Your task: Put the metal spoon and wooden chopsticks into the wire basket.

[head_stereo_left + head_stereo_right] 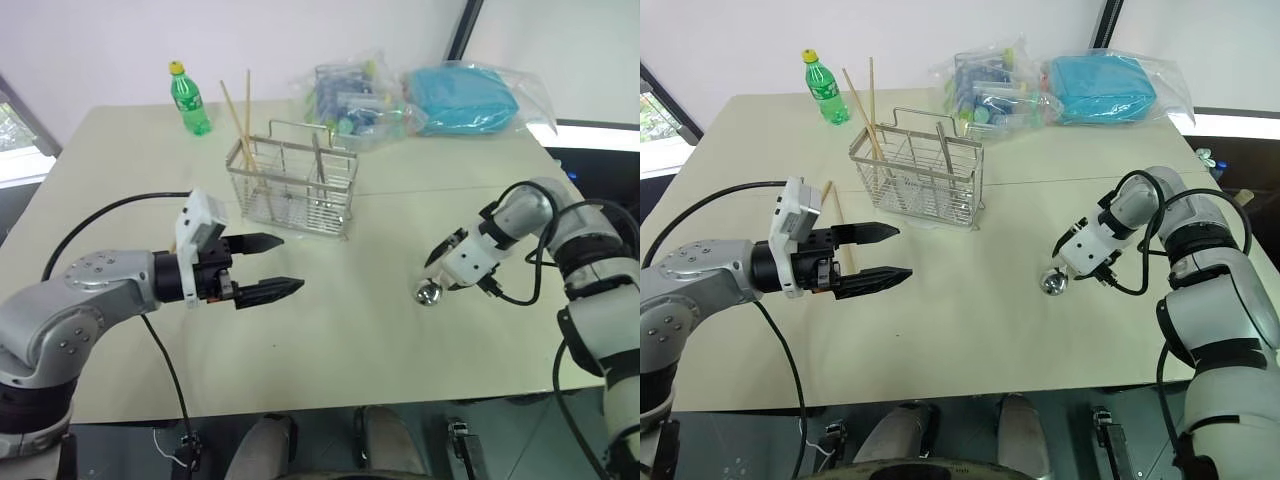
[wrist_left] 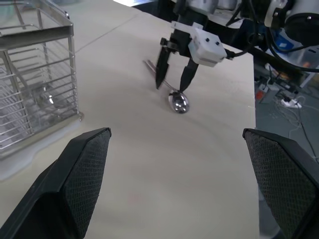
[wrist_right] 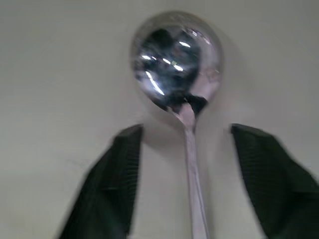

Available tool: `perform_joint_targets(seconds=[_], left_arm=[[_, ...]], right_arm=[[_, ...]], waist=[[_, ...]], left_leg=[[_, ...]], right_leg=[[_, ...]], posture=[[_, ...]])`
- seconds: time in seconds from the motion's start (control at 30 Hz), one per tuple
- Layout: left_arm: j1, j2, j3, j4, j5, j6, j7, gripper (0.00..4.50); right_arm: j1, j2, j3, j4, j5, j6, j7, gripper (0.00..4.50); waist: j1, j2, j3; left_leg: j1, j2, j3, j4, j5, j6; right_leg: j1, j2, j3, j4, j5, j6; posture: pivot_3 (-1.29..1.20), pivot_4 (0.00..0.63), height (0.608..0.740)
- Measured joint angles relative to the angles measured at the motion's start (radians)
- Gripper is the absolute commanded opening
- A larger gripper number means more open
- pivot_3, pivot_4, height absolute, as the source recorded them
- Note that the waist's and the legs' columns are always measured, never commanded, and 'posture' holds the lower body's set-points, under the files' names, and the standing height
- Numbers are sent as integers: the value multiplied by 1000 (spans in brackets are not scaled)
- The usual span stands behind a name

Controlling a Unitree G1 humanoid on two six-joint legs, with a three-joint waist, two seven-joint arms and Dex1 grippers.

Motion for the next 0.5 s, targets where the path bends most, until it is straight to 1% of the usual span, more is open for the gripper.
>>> perform_joint_targets(seconds=[0.03, 0.07, 0.1, 0.33, 0.4, 0.5], left_arm=[[0, 0, 0, 0, 0, 0, 1, 4500], [0, 0, 0, 1, 0, 0, 2, 4500], [-1, 0, 0, 2, 0, 0, 2, 4500], [-17, 0, -5, 22, 2, -1, 5, 4500], [-27, 0, -8, 26, 7, -4, 4, 4500], [-35, 0, -10, 38, 16, -7, 1, 4500]], right_arm=[[3, 2, 0, 0, 5, 0, 8, 612], [4, 2, 0, 0, 12, 0, 10, 161], [5, 3, -2, 0, 22, -1, 13, 73], [34, 9, -21, -19, 81, 0, 27, 73], [55, 6, -23, -60, 126, 23, 44, 73], [124, -24, -23, -212, 275, 140, 74, 73]], waist=[[0, 0, 0], [0, 0, 0], [1, 0, 0], [3, 0, 0], [3, 0, 0], [4, 0, 0]], left_leg=[[0, 0, 0, 0, 0, 0], [0, 0, 0, 0, 0, 0], [0, 0, 0, 0, 0, 0], [0, 0, 0, 0, 0, 0], [0, 0, 0, 1, 0, 0], [-1, 0, -1, 1, 0, 0]], right_leg=[[0, 0, 0, 0, 0, 0], [0, 0, 0, 0, 0, 0], [0, 0, 0, 0, 0, 0], [0, 0, 1, 0, 0, 0], [0, 0, 1, 0, 0, 0], [0, 0, 1, 0, 1, 1]], posture=[[0, 150, 725], [0, 150, 725], [0, 150, 725], [0, 150, 725], [0, 150, 725], [0, 150, 725]])
